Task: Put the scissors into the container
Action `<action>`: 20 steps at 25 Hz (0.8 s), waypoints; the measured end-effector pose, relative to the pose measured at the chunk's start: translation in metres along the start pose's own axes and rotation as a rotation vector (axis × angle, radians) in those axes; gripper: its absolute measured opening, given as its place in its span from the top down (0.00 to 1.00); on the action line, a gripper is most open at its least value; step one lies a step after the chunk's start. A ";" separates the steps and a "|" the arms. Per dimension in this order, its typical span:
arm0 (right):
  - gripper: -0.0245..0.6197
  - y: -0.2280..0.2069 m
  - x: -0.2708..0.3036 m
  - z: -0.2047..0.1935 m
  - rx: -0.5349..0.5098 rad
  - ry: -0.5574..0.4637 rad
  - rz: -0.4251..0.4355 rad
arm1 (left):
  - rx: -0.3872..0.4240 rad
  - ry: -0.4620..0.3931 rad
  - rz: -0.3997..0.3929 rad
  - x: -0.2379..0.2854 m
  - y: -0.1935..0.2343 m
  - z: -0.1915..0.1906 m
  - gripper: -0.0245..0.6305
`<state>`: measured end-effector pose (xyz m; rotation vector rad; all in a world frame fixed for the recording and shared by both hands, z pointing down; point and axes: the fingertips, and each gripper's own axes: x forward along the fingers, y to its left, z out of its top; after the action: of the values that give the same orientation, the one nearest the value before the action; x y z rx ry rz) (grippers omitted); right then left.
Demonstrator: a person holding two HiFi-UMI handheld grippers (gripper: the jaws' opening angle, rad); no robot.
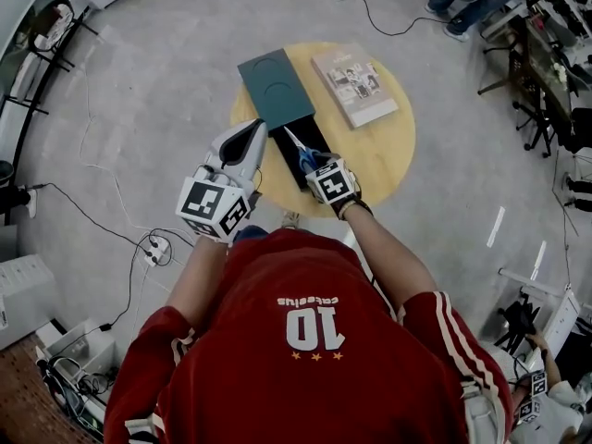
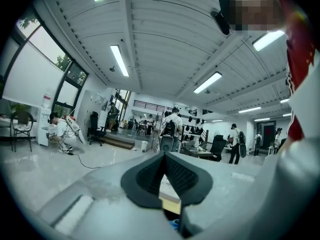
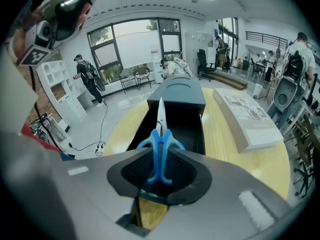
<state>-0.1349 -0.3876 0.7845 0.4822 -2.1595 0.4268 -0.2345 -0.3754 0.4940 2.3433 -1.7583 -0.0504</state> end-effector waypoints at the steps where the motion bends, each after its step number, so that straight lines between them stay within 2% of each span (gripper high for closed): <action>1: 0.81 0.001 0.002 0.000 0.002 0.007 -0.002 | 0.002 0.003 -0.002 -0.001 0.000 0.000 0.96; 8: 0.77 -0.001 -0.003 0.006 0.036 -0.030 -0.010 | -0.004 0.008 -0.013 -0.002 -0.006 0.002 0.96; 15: 0.77 -0.004 -0.031 0.025 0.050 -0.152 -0.023 | 0.001 -0.004 -0.018 -0.004 -0.017 0.002 0.96; 20: 0.77 -0.007 -0.070 0.040 0.051 -0.253 -0.048 | 0.009 -0.017 -0.021 -0.007 -0.031 0.007 0.96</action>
<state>-0.1196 -0.3990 0.7053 0.6445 -2.3787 0.4140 -0.2084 -0.3615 0.4807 2.3748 -1.7449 -0.0655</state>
